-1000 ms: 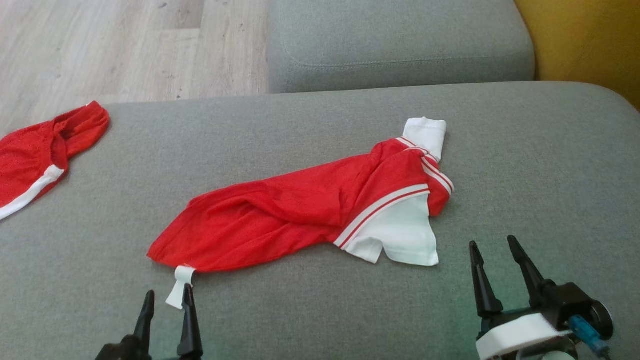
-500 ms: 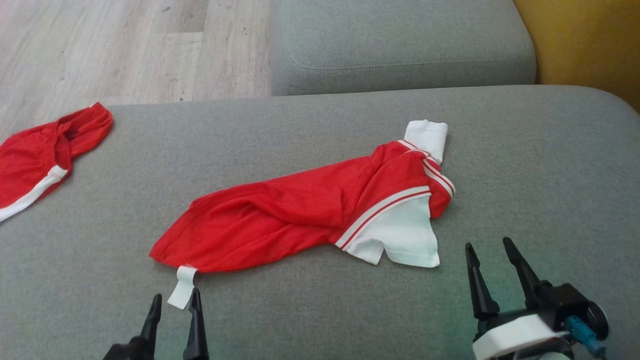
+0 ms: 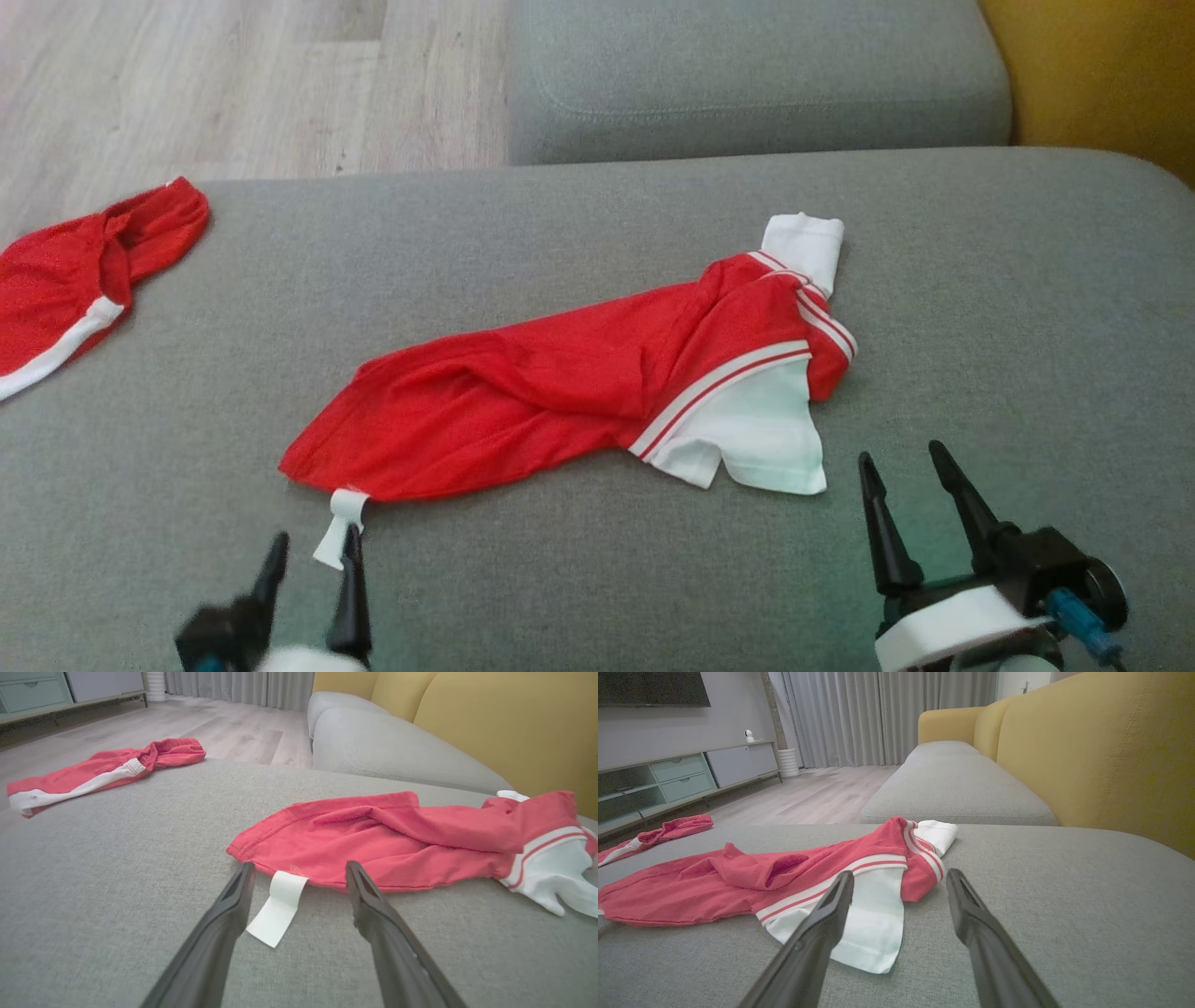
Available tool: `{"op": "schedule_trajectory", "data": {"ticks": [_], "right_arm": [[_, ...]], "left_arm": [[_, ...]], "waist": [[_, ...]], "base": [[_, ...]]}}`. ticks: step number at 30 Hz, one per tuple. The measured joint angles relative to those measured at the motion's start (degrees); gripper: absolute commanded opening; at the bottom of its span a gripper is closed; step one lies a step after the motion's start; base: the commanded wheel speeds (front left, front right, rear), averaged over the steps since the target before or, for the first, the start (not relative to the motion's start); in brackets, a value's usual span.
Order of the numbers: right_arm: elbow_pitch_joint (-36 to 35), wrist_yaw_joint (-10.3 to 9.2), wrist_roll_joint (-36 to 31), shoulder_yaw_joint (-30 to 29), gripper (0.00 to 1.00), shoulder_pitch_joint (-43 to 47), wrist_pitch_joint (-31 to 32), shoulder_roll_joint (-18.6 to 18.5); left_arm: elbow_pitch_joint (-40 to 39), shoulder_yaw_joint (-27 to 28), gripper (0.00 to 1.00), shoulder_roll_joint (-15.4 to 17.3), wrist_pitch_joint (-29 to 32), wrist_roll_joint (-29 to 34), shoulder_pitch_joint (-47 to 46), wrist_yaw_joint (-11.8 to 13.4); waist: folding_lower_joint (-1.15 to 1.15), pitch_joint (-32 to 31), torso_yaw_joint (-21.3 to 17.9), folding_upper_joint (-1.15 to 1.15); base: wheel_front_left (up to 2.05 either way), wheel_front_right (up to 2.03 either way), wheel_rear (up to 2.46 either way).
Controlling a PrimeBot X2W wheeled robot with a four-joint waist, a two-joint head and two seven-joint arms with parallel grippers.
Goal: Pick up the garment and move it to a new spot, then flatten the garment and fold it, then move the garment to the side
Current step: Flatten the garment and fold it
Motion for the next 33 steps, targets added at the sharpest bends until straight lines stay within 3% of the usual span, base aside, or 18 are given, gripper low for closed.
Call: {"op": "schedule_trajectory", "data": {"ticks": [7, 17, 24, 32, 33], "right_arm": [[0.0, 0.00, -0.8, 2.2, 1.00, -1.7, 0.0, 0.0], [-0.9, 0.00, -1.1, 4.0, 1.00, -8.6, 0.0, 0.0], [-1.1, 0.00, -1.4, 4.1, 1.00, -10.3, 0.0, 0.0], [-0.7, 0.00, -0.9, 4.6, 1.00, -10.7, 0.0, -0.1], [-0.1, 0.00, -0.9, 4.9, 1.00, -10.8, 0.0, -0.1]], "left_arm": [[6.6, 1.9, 1.00, 1.2, 6.3, -2.5, -10.6, 0.7], [16.9, 4.0, 1.00, 2.1, 11.4, -3.4, -22.1, 4.3], [18.2, 3.7, 1.00, 2.0, 13.5, -3.5, -25.9, 5.6], [18.0, 3.0, 1.00, 3.1, 16.9, -3.9, -26.9, 4.4], [17.7, 2.6, 0.58, 3.2, 17.1, -3.9, -26.9, 4.4]], "waist": [[0.01, 3.2, -0.3, 0.00], [0.02, 11.1, -2.2, 0.00], [0.01, 14.6, -3.3, 0.00], [0.00, 15.8, -3.2, 0.00], [0.00, 15.9, -3.1, 0.00]], "base": [[0.00, 0.00, 0.00], [0.00, 0.00, 0.00], [0.00, 0.00, 0.00], [0.00, 0.00, 0.00], [0.00, 0.00, 0.00]]}}
